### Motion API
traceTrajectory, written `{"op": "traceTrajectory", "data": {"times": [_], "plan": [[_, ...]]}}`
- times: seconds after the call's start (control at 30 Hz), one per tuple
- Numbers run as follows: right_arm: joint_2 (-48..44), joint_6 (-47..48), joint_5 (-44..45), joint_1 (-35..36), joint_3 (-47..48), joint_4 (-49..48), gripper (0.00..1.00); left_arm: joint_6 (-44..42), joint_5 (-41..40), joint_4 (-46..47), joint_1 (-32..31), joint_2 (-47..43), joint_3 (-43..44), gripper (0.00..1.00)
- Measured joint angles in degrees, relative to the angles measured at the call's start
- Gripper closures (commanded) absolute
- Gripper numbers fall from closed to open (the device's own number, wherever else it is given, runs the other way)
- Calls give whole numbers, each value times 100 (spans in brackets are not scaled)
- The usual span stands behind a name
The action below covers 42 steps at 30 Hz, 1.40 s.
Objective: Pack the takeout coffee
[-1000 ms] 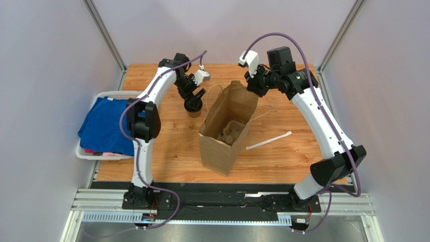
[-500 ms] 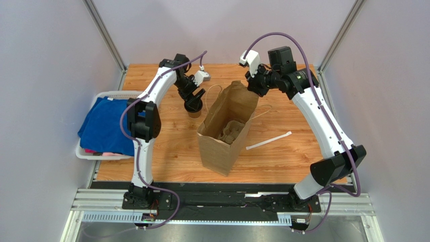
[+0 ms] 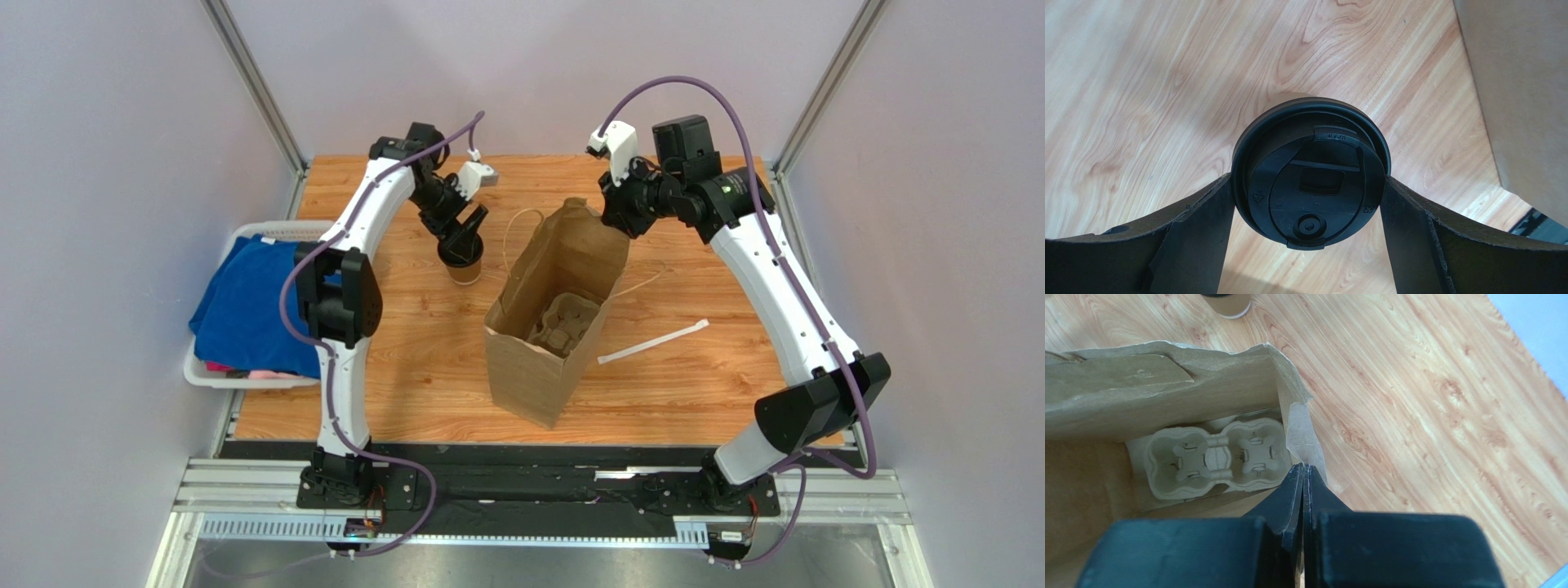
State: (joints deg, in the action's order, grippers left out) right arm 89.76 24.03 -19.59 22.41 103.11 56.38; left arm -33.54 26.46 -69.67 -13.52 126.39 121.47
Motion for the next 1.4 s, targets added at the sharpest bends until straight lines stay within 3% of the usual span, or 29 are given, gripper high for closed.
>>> {"op": "traceTrajectory", "data": {"times": [0.2, 0.47, 0.57, 0.77, 1.03, 1.27, 1.4], "plan": [[-105, -308, 35, 0, -118, -20, 100, 315, 33, -245, 122, -468, 483, 71], [-271, -542, 212, 0, -343, -144, 100, 1132, 494, -212, 155, -1366, 2424, 72], [-271, -654, 284, 0, -372, -205, 100, 1399, 623, 2, 39, -1945, 2577, 73], [-232, -942, 426, 0, -348, -260, 100, 1882, 866, 621, -774, -3045, 2568, 74], [103, -1202, 452, 0, -26, -254, 100, 2037, 802, 1095, -2149, -3534, 2352, 75], [201, -1220, 398, 35, 131, -240, 100, 1342, 319, 627, -3364, -3493, 1860, 76], [197, -1174, 273, 76, 131, -236, 100, 728, -2, 70, -3600, -3327, 1650, 77]]}}
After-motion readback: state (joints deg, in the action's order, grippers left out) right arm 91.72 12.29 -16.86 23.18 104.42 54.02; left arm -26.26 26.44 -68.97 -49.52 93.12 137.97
